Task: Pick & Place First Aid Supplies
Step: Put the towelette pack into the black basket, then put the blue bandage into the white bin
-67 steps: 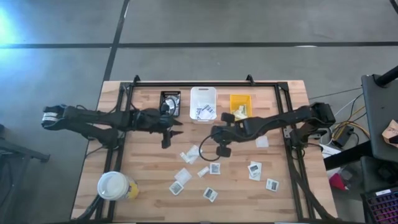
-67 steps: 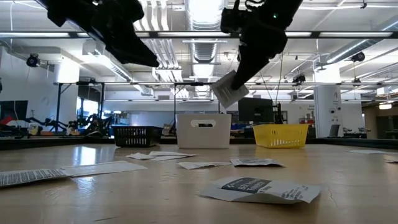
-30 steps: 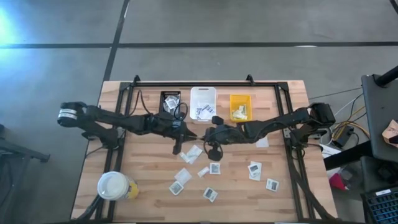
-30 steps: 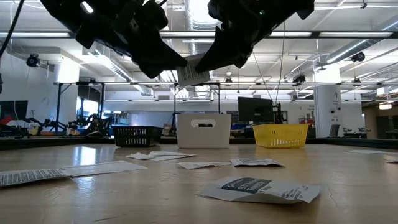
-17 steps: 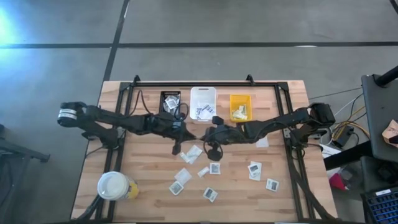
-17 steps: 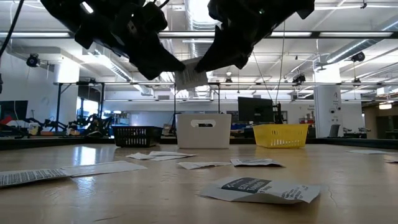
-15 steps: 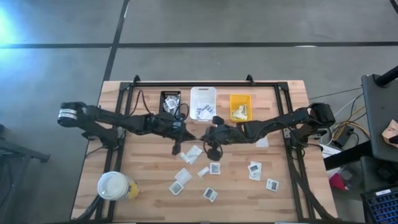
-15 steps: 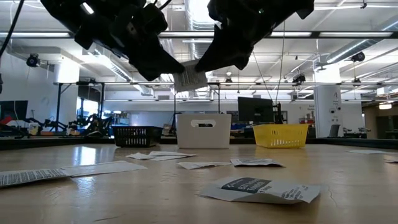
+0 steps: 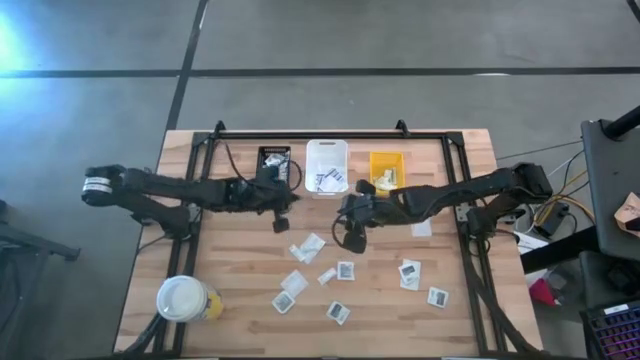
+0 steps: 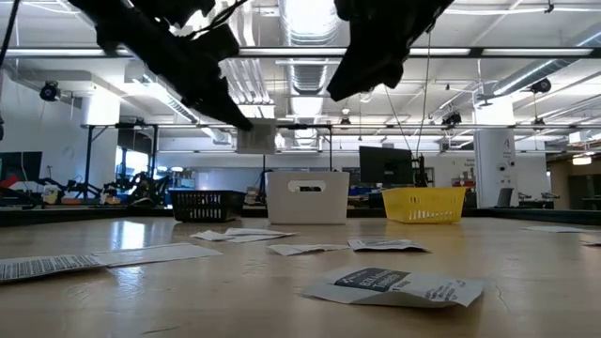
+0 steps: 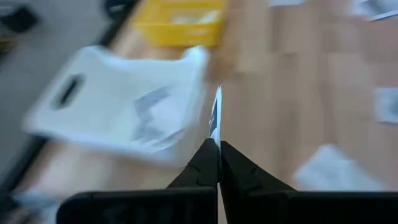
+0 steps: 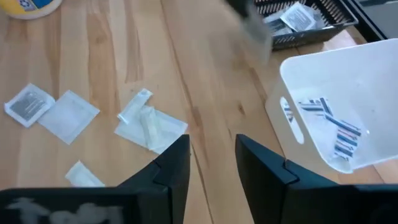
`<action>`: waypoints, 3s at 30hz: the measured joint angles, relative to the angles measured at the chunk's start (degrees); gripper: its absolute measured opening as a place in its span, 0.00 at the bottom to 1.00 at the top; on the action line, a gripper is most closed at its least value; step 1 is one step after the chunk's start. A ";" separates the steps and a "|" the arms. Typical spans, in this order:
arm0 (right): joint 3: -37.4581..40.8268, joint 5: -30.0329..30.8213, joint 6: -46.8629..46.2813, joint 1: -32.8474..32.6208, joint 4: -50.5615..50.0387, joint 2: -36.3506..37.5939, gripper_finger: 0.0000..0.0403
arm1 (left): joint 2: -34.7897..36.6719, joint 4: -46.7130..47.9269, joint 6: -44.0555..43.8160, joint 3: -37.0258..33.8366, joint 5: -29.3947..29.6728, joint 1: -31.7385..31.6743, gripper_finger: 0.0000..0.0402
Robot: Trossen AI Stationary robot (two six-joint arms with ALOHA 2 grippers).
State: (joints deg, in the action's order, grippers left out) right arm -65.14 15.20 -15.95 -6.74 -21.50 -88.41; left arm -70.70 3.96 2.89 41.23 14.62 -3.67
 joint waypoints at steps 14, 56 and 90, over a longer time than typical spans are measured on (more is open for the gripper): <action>4.06 -0.07 -3.48 -0.26 -5.36 2.83 0.25 | 8.69 9.48 -6.78 0.36 10.53 -16.85 0.00; 7.52 -0.66 -10.26 -2.40 -5.18 2.76 0.17 | -2.05 10.02 -12.49 0.47 -4.73 -31.53 0.22; 14.21 1.46 -13.04 -12.41 14.35 2.72 0.13 | -0.50 7.31 -6.01 3.09 -13.61 7.46 0.13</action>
State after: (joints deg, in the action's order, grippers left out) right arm -50.94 16.67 -28.99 -19.16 -7.15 -85.69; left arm -71.20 11.27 -3.12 44.32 1.01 3.79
